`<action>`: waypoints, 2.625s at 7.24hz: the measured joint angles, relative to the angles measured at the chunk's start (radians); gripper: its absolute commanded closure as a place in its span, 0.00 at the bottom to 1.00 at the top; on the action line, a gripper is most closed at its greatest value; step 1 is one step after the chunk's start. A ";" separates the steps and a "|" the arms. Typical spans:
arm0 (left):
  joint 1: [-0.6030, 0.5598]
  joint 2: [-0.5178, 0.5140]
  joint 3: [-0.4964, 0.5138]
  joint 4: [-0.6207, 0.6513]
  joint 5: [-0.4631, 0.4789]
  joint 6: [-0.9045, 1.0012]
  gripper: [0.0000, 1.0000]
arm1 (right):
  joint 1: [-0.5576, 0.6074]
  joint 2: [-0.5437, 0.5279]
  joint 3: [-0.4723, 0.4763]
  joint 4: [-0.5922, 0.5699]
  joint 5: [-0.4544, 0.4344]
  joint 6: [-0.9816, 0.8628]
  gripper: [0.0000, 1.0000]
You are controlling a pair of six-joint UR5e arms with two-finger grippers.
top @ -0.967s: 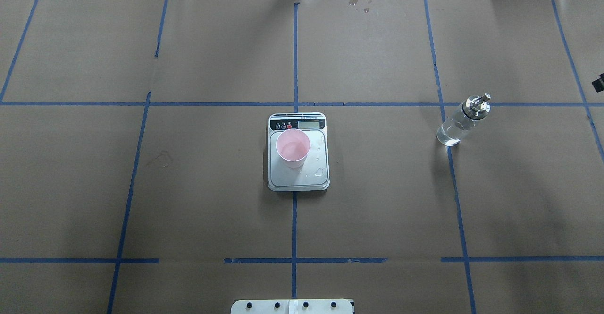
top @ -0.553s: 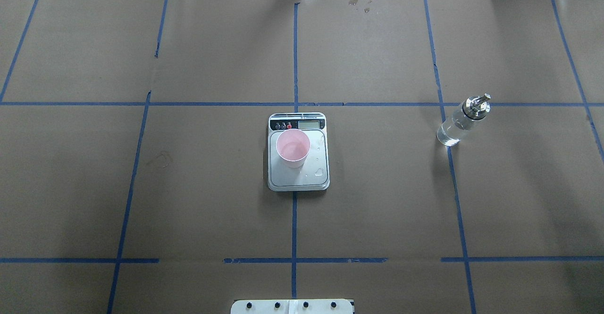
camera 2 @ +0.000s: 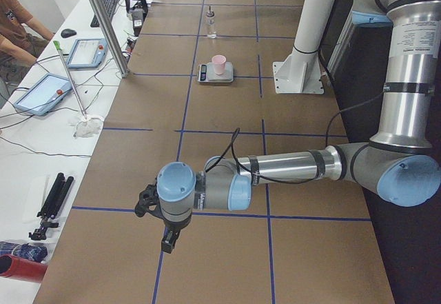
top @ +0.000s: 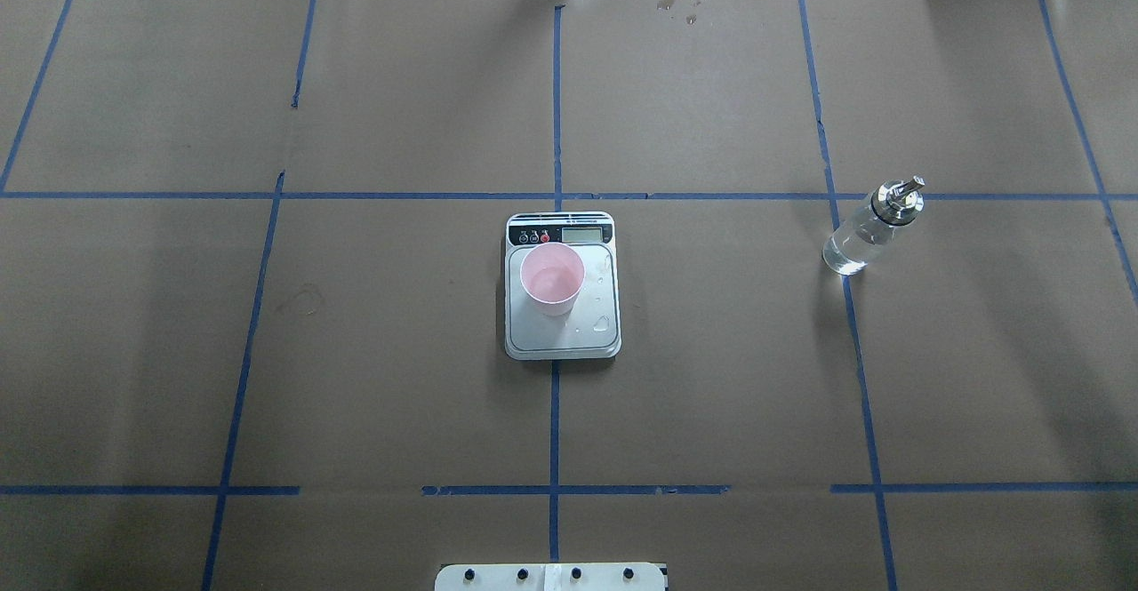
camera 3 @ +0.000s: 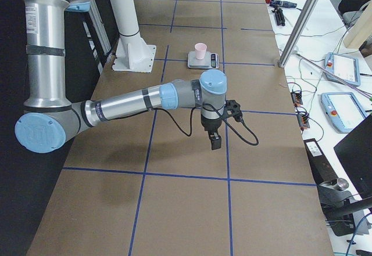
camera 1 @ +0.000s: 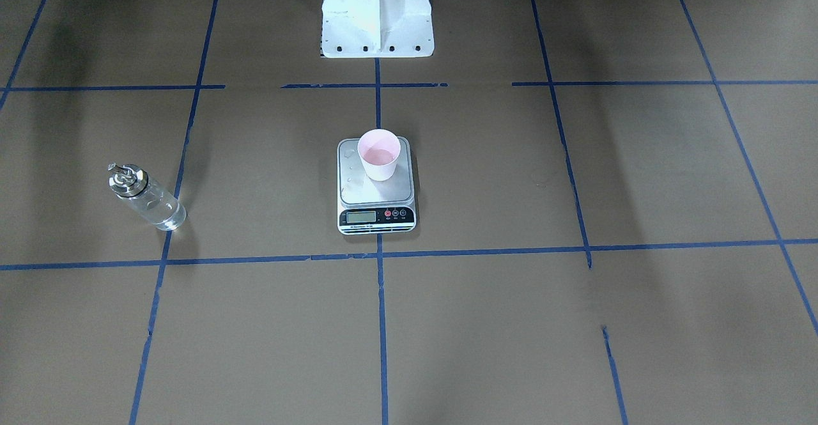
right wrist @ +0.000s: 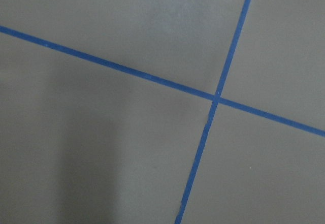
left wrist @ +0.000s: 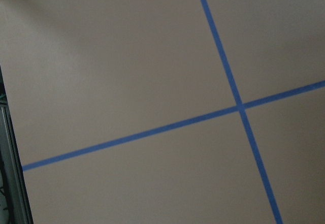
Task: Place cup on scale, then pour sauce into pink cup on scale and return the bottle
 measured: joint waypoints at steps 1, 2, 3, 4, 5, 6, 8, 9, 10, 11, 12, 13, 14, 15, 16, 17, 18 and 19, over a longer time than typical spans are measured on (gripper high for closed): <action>0.000 0.009 0.023 -0.027 0.002 -0.002 0.00 | 0.000 -0.025 -0.002 -0.002 0.003 0.000 0.00; 0.004 0.010 0.029 -0.035 0.004 -0.004 0.00 | 0.000 -0.037 -0.017 -0.005 0.016 0.003 0.00; 0.012 0.008 0.024 -0.038 0.005 -0.010 0.00 | 0.000 -0.041 -0.049 -0.006 0.039 0.004 0.00; 0.026 0.003 0.006 -0.038 0.005 -0.036 0.00 | 0.001 -0.042 -0.079 -0.005 0.068 0.006 0.00; 0.036 0.001 -0.020 -0.029 0.004 -0.069 0.00 | 0.001 -0.043 -0.096 -0.005 0.084 0.010 0.00; 0.041 0.001 -0.051 0.003 0.002 -0.088 0.00 | 0.003 -0.043 -0.116 -0.004 0.094 0.018 0.00; 0.043 0.011 -0.101 0.080 -0.006 -0.097 0.00 | 0.023 -0.037 -0.149 -0.002 0.126 0.025 0.00; 0.044 0.016 -0.108 0.094 -0.020 -0.100 0.00 | 0.042 -0.032 -0.153 -0.002 0.151 0.027 0.00; 0.044 0.017 -0.113 0.099 -0.041 -0.120 0.00 | 0.059 -0.029 -0.154 -0.002 0.168 0.028 0.00; 0.044 0.017 -0.119 0.100 -0.056 -0.154 0.00 | 0.072 -0.028 -0.155 -0.002 0.180 0.028 0.00; 0.044 0.018 -0.128 0.101 -0.060 -0.173 0.00 | 0.079 -0.028 -0.155 -0.002 0.186 0.027 0.00; 0.045 0.019 -0.142 0.101 -0.058 -0.181 0.00 | 0.082 -0.028 -0.156 -0.002 0.189 0.026 0.00; 0.047 0.019 -0.154 0.100 -0.054 -0.184 0.00 | 0.082 -0.030 -0.157 -0.002 0.189 0.025 0.00; 0.055 0.019 -0.165 0.099 -0.045 -0.184 0.00 | 0.083 -0.031 -0.158 -0.001 0.190 0.025 0.00; 0.064 0.018 -0.179 0.099 -0.030 -0.184 0.00 | 0.083 -0.030 -0.160 -0.001 0.190 0.025 0.00; 0.069 0.019 -0.188 0.099 -0.021 -0.184 0.00 | 0.083 -0.029 -0.161 -0.001 0.190 0.025 0.00; 0.070 0.021 -0.191 0.100 -0.017 -0.185 0.00 | 0.083 -0.027 -0.161 -0.001 0.190 0.025 0.00; 0.071 0.022 -0.190 0.101 -0.017 -0.189 0.00 | 0.083 -0.025 -0.161 0.000 0.190 0.025 0.00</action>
